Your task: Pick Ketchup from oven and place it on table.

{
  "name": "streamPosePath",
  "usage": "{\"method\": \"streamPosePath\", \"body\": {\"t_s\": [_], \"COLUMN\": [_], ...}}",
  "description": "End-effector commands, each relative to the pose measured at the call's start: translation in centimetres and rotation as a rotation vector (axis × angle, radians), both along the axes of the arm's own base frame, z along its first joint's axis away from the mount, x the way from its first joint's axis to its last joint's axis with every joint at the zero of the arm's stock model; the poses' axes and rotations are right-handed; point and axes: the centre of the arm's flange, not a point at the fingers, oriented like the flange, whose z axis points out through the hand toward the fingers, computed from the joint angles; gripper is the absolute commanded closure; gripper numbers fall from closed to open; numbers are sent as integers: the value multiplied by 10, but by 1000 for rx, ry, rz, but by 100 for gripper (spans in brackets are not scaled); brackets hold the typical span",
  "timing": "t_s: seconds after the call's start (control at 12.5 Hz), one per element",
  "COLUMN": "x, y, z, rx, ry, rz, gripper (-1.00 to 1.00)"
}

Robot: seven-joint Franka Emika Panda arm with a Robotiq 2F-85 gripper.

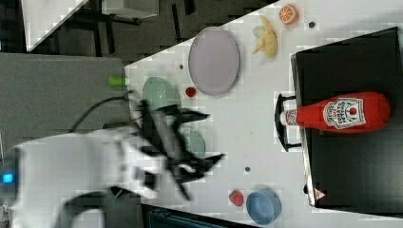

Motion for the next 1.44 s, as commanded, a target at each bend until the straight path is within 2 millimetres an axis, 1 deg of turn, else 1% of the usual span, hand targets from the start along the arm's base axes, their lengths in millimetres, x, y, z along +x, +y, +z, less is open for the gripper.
{"method": "streamPosePath", "body": {"t_s": [0.08, 0.24, 0.48, 0.64, 0.8, 0.96, 1.2, 1.44], "x": [-5, 1, 8, 14, 17, 20, 18, 22], "y": [-51, -77, -111, -132, -151, -163, -173, -175], "z": [8, -9, -34, -48, -68, -93, -127, -147], "rx": [-75, -103, -135, -150, -149, -136, -118, -91], "ry": [-72, -53, 0, -1, -33, -42, -3, -17], "rz": [-95, -138, -194, -239, -293, -335, -371, -405], "gripper": [-100, -100, -100, -100, -100, -100, -100, -100]}}
